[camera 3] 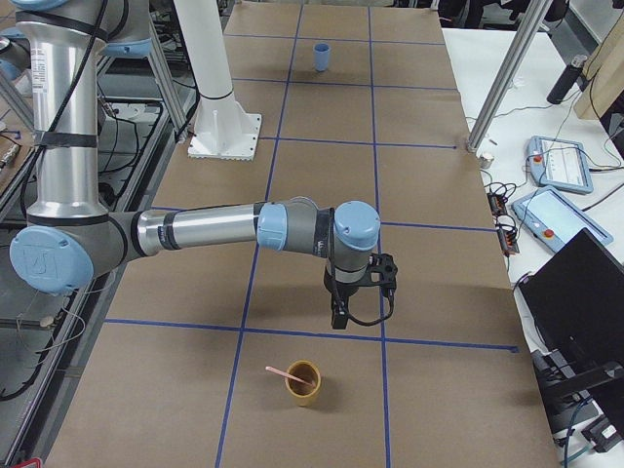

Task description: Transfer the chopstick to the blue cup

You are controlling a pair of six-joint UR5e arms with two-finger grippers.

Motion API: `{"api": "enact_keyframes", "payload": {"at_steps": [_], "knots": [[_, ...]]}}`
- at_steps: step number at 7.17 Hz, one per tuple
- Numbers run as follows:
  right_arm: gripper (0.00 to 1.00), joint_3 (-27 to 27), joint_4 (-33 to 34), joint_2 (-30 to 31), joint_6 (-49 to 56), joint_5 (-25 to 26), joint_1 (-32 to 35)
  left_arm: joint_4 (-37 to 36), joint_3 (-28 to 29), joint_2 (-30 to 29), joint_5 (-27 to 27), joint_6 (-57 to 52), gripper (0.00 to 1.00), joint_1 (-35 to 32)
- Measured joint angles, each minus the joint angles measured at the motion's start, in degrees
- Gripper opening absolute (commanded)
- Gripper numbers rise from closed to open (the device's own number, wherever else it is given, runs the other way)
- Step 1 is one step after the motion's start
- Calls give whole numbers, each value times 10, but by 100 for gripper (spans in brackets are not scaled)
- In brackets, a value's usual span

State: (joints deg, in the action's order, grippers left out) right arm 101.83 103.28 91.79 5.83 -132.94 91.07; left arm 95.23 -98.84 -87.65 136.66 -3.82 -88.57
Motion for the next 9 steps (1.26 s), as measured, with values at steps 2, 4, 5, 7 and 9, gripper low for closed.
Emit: {"api": "enact_keyframes", "payload": {"at_steps": [2, 4, 5, 7, 9], "knots": [[100, 0, -4, -5, -9, -5, 0, -16, -13, -25, -8, 89, 98, 42], [100, 0, -5, -2, -11, -7, -1, -9, -81, -4, -7, 236, 98, 91], [100, -1, -5, -2, -12, -8, -1, 21, -119, 25, -5, 314, 98, 120], [100, -3, -4, -3, -13, -17, -1, 148, -154, 105, -8, 437, 98, 195], [100, -9, -4, -4, -13, -31, -2, 210, -158, 134, -20, 500, 98, 257]]}}
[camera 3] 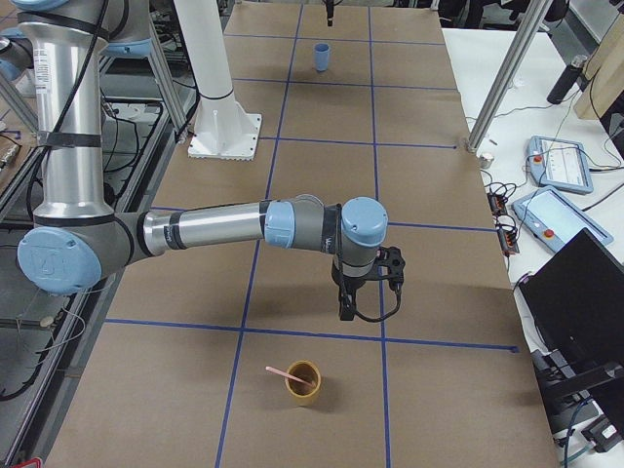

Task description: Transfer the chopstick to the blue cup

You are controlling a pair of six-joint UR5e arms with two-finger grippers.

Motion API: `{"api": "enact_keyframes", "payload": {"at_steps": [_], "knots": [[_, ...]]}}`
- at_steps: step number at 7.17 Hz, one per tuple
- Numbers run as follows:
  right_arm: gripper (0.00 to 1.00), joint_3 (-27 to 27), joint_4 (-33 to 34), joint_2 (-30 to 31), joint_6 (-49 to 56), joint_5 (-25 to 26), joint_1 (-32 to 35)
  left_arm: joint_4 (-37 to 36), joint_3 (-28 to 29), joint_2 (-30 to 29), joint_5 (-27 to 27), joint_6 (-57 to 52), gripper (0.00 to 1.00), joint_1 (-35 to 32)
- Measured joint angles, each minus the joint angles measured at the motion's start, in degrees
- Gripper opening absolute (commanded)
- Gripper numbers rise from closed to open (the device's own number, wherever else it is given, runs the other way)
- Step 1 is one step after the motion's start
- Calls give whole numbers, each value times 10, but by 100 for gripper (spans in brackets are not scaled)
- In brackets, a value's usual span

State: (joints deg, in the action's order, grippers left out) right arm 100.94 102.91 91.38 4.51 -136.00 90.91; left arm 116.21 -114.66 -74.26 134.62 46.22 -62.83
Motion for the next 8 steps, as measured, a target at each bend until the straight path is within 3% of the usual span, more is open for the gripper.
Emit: {"api": "enact_keyframes", "payload": {"at_steps": [5, 7, 8], "knots": [[100, -7, 0, 2, 0, -34, 0, 9, 37, -25, -33, 24, 97, 71], [100, -8, 1, 2, 1, -37, 0, 8, 52, -38, -33, 31, 92, 80], [100, -8, 2, 2, 0, -39, 0, 8, 56, -41, -33, 31, 84, 82]]}}
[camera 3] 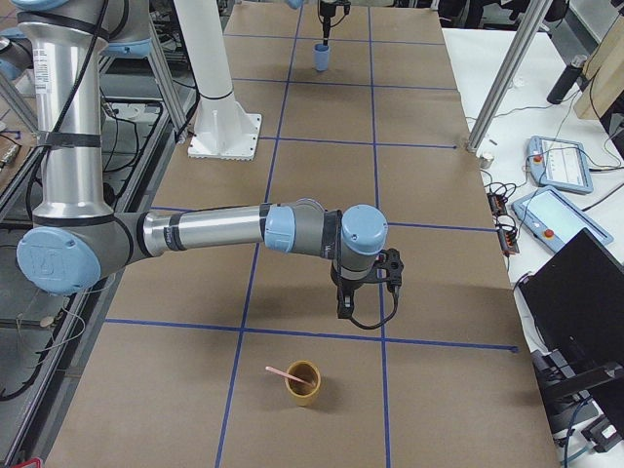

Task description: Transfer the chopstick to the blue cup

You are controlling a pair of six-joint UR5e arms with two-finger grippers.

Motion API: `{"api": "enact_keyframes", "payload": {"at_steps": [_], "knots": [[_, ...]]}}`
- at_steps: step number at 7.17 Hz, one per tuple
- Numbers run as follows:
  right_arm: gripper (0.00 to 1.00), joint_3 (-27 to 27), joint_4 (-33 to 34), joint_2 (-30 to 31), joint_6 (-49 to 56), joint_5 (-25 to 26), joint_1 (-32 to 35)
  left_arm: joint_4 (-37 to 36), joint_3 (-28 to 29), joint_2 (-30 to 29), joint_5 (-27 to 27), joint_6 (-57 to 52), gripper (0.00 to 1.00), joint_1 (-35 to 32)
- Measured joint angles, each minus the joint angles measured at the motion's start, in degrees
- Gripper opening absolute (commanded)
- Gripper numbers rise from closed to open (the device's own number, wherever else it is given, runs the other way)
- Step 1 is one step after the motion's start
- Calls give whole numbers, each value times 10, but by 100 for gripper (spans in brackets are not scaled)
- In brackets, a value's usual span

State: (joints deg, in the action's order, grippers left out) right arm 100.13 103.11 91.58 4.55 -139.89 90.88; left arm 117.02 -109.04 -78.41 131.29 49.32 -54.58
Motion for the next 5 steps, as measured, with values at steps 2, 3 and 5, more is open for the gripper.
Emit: {"api": "enact_keyframes", "payload": {"at_steps": [2, 3, 5], "knots": [[100, 0, 3, -1, -1, -20, 0, -1, 5, -7, 0, 1, 40, 16], [100, 0, 4, -2, -1, -26, 0, -1, 5, -9, 1, 1, 10, 22], [100, 1, 4, -3, -1, -35, 0, 0, 3, -11, 0, 0, 0, 27]]}}
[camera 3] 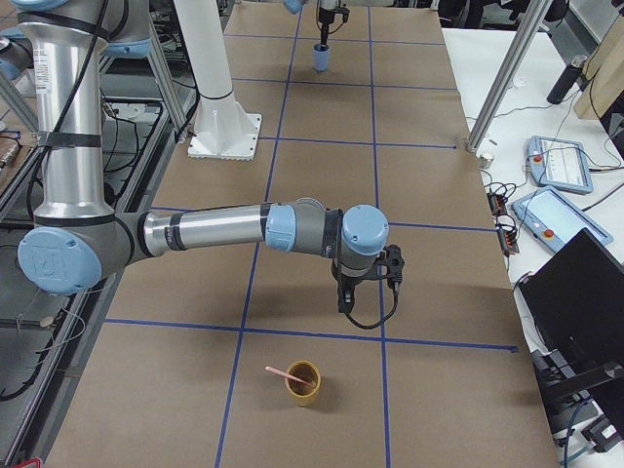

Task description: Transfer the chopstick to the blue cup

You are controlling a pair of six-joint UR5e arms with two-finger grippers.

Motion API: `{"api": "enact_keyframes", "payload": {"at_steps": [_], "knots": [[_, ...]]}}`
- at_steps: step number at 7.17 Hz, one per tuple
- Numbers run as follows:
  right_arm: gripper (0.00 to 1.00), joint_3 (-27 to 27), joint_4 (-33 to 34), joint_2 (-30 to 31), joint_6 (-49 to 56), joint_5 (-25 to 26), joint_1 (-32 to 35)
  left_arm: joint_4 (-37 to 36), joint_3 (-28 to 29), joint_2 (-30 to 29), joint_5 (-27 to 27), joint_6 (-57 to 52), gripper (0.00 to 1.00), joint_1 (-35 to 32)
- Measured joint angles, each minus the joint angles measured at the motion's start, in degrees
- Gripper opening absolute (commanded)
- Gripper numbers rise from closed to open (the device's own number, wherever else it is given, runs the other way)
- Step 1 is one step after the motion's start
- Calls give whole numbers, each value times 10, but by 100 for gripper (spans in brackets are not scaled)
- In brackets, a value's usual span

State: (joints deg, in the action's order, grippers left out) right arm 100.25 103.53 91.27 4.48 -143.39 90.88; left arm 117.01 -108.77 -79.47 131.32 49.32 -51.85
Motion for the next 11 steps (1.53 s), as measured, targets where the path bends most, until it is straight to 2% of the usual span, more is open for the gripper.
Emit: {"api": "enact_keyframes", "payload": {"at_steps": [3, 4, 5, 7, 8, 11], "knots": [[100, 4, 0, -1, 0, -3, 0, -6, -43, -7, 1, 1, 0, -22], [100, 4, 0, -1, 0, -4, 0, -35, -54, -30, 3, 3, 0, -36], [100, 4, 0, 0, 0, -4, 0, -108, -55, -97, 1, 13, 0, -41], [100, 6, -1, 3, 1, -4, 1, -297, -7, -310, -23, 69, 0, -19], [100, 5, -2, 5, 1, -4, 1, -337, 40, -396, -54, 121, 0, 12], [100, 5, -6, 8, 2, -4, 1, -353, 178, -569, -94, 224, 0, 78]]}}
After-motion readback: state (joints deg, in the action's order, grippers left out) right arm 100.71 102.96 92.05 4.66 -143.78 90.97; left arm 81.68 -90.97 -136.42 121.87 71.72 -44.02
